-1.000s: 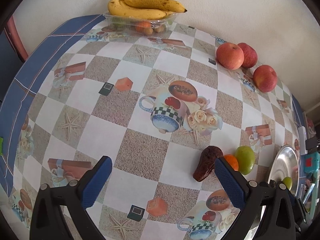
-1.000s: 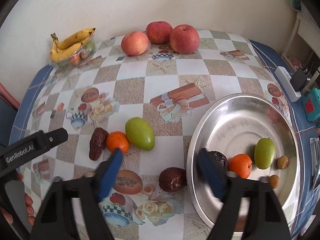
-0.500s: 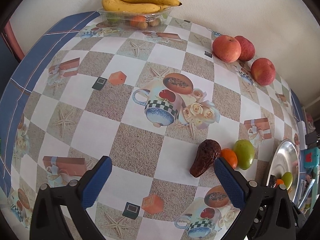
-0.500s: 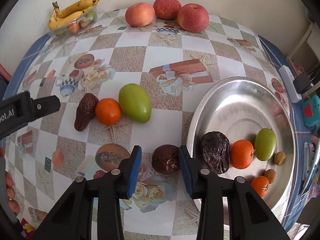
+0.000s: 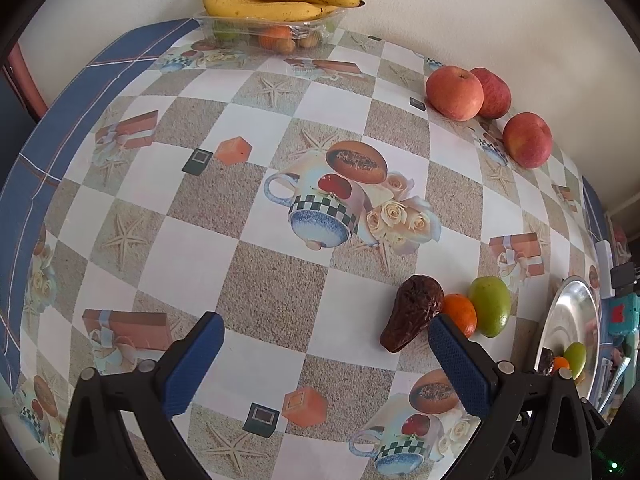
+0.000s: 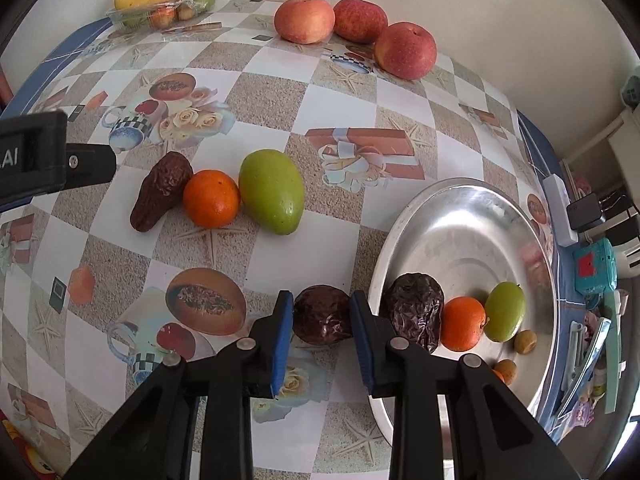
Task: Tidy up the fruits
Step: 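Grasp a dark brown date with the left tool while the right tool grasps another date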
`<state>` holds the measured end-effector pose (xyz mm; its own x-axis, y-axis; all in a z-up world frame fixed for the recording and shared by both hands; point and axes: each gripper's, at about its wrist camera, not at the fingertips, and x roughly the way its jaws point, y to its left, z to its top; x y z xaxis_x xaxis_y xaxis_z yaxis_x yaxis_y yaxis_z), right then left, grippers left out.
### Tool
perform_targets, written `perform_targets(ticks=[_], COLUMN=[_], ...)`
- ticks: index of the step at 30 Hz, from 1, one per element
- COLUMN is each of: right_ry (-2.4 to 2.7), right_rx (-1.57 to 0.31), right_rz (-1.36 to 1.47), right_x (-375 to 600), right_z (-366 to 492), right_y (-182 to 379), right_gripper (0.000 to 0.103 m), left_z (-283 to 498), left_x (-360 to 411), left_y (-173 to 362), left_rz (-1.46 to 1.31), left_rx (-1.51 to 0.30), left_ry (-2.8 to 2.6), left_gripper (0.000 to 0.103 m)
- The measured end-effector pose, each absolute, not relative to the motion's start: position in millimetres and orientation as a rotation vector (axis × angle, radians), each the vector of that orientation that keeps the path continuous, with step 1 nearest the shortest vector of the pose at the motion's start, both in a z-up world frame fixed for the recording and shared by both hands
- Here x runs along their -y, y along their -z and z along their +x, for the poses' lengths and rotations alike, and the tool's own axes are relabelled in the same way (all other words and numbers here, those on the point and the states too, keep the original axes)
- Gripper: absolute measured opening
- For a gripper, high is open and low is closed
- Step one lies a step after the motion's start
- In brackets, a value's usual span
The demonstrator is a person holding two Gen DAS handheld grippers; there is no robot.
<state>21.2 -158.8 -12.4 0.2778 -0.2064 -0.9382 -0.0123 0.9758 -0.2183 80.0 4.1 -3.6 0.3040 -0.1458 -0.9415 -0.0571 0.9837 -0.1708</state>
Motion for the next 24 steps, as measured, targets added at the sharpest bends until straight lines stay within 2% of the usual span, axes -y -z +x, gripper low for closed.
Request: perform_targets(ticks=[7,14,15,16,20,22,24], right_ry=[0.022,-0.021,-0.018,-0.015,-0.014,-0.015,-0.016], right_rx=[-1.243,-1.178,-1.177,-1.176,-1.169,-1.162,-1.158], right_rz=[0.011,0.056,0.056,0.060,0.082,0.091,0.098], right_x=[167.7,160.3,161.7,162.0,166.3,167.6,168.8], right_z=[22.6,25.8,27.3,28.1,28.4,26.7,26.6], right_y=[-0.4,-14.6,-14.3,-14.2,-15.8,-17.8,-19.0], right_gripper=[0.029,0.029,0.029,0.029,0.029,0.029,0.029], left_z=[82.1,89.5,90.5,91.3,93.4,93.5,94.0], left_x=[-4.9,-2.7,0.3,4.2,22.1,28.7,33.4], left_y=[6.8,12.3,13.2,14.5,21.7,23.3,24.1], left_rz=[-0.199,-0.335,-0.343,-0.346,-0.340,-0.335,-0.318], left_rx=[-1.264,-1.250,-1.248,-1.248,-1.265,-1.265,-1.263], left_ry=[0.066,0.150,0.163,0.179,0.243,0.270,0.277], left_gripper=[0.103,0.101,0.097,0.088,0.072,0.052,0.046])
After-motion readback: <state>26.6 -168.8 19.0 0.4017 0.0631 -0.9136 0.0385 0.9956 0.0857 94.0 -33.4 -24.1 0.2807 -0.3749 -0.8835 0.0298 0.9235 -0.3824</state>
